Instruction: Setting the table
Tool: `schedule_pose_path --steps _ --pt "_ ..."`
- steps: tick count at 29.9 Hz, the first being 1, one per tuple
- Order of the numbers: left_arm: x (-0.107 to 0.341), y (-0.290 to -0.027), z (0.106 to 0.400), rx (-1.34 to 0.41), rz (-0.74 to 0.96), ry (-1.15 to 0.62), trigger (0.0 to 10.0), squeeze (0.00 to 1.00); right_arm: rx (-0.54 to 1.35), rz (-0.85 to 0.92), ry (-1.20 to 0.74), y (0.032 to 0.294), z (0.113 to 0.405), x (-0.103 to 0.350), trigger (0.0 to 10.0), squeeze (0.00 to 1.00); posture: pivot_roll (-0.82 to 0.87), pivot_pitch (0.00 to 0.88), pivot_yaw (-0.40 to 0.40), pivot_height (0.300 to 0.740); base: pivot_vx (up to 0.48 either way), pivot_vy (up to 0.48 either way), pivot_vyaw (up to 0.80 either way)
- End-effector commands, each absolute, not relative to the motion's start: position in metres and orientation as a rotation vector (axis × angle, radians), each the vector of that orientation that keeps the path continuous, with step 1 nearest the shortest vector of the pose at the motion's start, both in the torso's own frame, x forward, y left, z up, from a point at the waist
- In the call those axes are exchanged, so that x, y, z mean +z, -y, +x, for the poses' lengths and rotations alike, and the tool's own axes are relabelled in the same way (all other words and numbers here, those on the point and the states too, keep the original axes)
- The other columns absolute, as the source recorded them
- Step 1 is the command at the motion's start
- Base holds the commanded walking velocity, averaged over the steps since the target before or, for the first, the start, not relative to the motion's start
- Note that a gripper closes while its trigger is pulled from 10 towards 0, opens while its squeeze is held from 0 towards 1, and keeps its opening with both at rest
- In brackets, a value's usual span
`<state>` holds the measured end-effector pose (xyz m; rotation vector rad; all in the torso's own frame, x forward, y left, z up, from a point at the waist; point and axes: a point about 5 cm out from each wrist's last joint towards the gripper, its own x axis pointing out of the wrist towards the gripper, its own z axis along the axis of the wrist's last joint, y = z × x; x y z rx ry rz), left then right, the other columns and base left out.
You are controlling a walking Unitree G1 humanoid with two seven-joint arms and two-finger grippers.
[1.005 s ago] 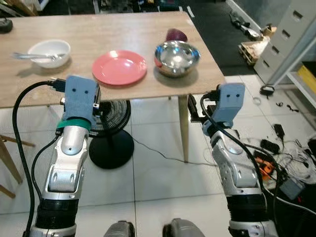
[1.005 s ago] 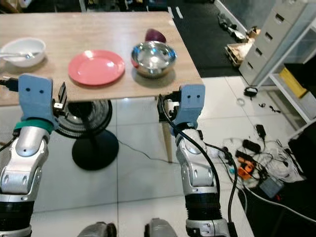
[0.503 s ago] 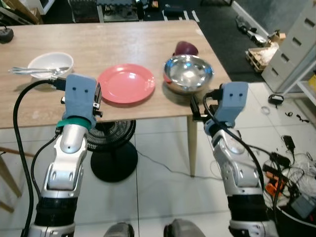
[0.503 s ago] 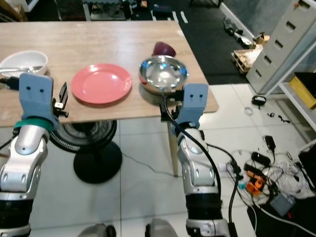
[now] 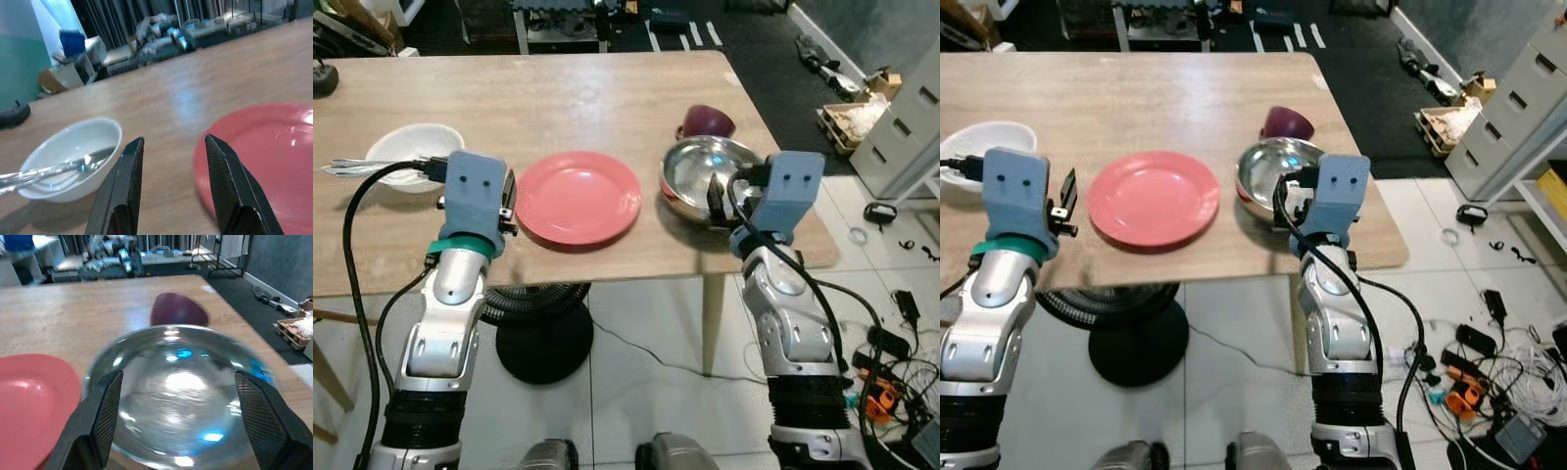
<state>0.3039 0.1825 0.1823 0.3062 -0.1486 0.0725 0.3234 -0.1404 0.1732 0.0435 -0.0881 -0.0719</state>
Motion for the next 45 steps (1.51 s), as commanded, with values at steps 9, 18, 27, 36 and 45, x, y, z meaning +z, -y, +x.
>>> schedule_pose_path --steps 9,18,27,36,45 --pt "0.185 -0.164 0.298 -0.195 0.253 0.150 10.0 0.00 -0.302 -0.144 0.144 0.167 0.325 0.184 10.0 0.00 -0.12 0.000 0.025 0.740 0.000 0.000 0.00" --pt "0.191 -0.173 0.301 -0.324 0.303 0.105 10.0 0.00 -0.332 -0.170 0.152 0.172 0.325 0.184 10.0 0.00 -0.12 0.000 0.031 0.740 0.000 0.000 0.00" --pt "0.199 -0.176 0.302 -0.292 0.305 0.137 10.0 0.00 -0.451 -0.100 0.005 0.192 0.334 0.167 10.0 0.00 -0.12 0.009 0.020 0.740 0.000 0.000 0.00" --pt "0.207 -0.176 0.299 -0.277 0.278 0.165 10.0 0.00 -0.440 0.039 -0.178 0.208 0.358 0.154 10.0 0.00 -0.12 0.019 -0.001 0.740 0.000 0.000 0.00" --pt "0.206 -0.177 0.292 -0.263 0.258 0.158 10.0 0.00 -0.255 0.219 -0.422 0.199 0.368 0.133 10.0 0.00 -0.12 0.036 -0.020 0.740 0.000 0.000 0.00"
